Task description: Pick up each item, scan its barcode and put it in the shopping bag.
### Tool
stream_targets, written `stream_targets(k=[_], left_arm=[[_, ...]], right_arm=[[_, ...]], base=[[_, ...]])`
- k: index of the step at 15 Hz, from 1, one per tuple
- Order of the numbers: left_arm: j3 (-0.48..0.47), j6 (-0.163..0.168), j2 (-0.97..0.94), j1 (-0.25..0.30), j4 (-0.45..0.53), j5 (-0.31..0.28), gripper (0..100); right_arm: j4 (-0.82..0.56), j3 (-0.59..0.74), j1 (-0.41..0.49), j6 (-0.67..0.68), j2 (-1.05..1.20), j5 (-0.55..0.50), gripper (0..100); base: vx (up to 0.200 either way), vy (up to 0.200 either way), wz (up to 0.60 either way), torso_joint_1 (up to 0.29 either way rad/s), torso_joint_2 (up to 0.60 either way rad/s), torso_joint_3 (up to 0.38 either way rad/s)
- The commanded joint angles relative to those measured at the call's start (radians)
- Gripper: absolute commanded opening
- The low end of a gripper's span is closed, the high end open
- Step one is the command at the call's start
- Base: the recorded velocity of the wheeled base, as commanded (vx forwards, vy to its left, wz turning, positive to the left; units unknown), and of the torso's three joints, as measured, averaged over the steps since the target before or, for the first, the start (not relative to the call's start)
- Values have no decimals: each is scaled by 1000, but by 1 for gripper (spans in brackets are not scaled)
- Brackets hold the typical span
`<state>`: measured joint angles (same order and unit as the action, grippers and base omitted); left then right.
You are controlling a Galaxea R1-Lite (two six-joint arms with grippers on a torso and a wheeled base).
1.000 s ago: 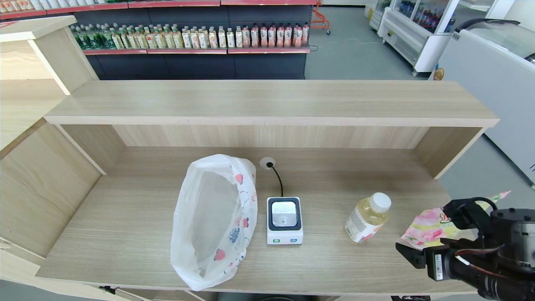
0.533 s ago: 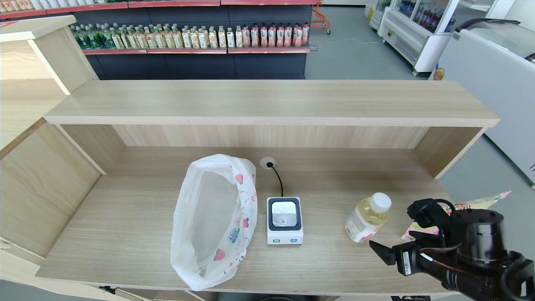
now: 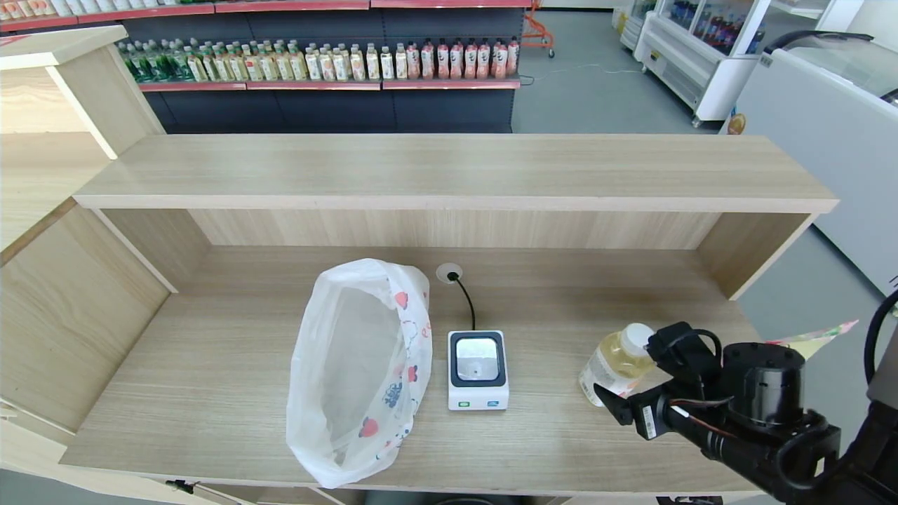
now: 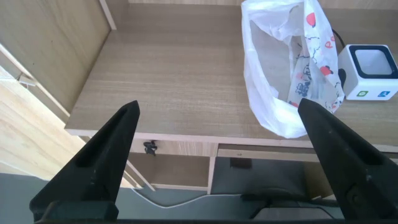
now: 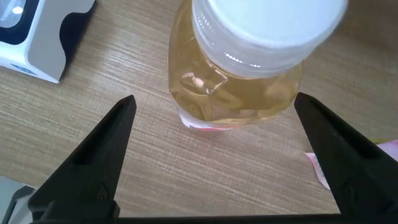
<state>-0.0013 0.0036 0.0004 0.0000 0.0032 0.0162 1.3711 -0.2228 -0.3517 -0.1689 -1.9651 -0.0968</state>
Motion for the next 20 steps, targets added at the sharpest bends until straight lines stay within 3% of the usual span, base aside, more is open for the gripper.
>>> stream_targets(k=[1, 14, 15, 20], left_arm=[[0, 1, 0, 0, 0, 1, 100], [0, -1, 0, 0, 0, 1, 100], [0, -1, 0, 0, 0, 1, 100], [0, 1, 0, 0, 0, 1, 100]], right_arm=[[43, -20, -1, -29, -69, 22, 100], [161, -201, -16, -89, -251, 97, 100], [169, -210, -15, -86, -256, 117, 0], [175, -221, -7, -80, -258, 126, 0]], base=[[0, 0, 0, 0, 0, 0], [0, 0, 0, 0, 0, 0], [0, 0, 0, 0, 0, 0], [0, 0, 0, 0, 0, 0]])
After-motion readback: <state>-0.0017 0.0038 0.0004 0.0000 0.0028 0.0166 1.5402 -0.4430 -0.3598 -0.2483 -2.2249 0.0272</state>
